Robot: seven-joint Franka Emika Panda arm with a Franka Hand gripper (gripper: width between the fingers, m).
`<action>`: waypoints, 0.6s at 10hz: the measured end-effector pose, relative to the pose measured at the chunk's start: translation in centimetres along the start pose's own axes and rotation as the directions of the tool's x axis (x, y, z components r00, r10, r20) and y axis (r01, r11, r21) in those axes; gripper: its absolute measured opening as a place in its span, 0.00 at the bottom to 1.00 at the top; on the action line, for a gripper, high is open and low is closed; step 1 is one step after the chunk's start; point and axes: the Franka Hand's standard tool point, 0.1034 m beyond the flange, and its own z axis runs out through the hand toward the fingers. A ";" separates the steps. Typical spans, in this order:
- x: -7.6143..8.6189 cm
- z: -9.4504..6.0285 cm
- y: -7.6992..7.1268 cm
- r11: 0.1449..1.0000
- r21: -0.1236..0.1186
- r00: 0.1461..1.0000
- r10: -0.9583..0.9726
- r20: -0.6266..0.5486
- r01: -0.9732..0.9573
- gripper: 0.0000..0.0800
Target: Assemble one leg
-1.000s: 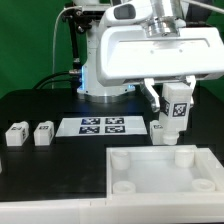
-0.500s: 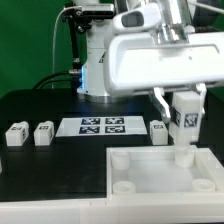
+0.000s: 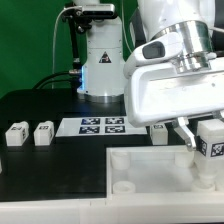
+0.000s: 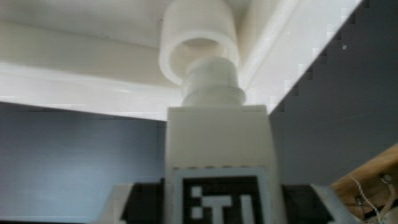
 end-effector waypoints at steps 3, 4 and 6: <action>-0.2 0.5 -0.2 1.000 0.002 1.000 -0.003 -0.001 0.003 0.36; -0.2 0.5 -0.1 1.000 -0.001 1.000 -0.004 -0.011 0.004 0.36; -0.3 0.4 0.0 1.000 -0.002 1.000 -0.008 -0.009 0.008 0.36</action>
Offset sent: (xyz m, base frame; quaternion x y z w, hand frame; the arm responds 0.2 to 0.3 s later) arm -0.0050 -0.0009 -0.0123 -0.0066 0.0060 -0.0024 1.0000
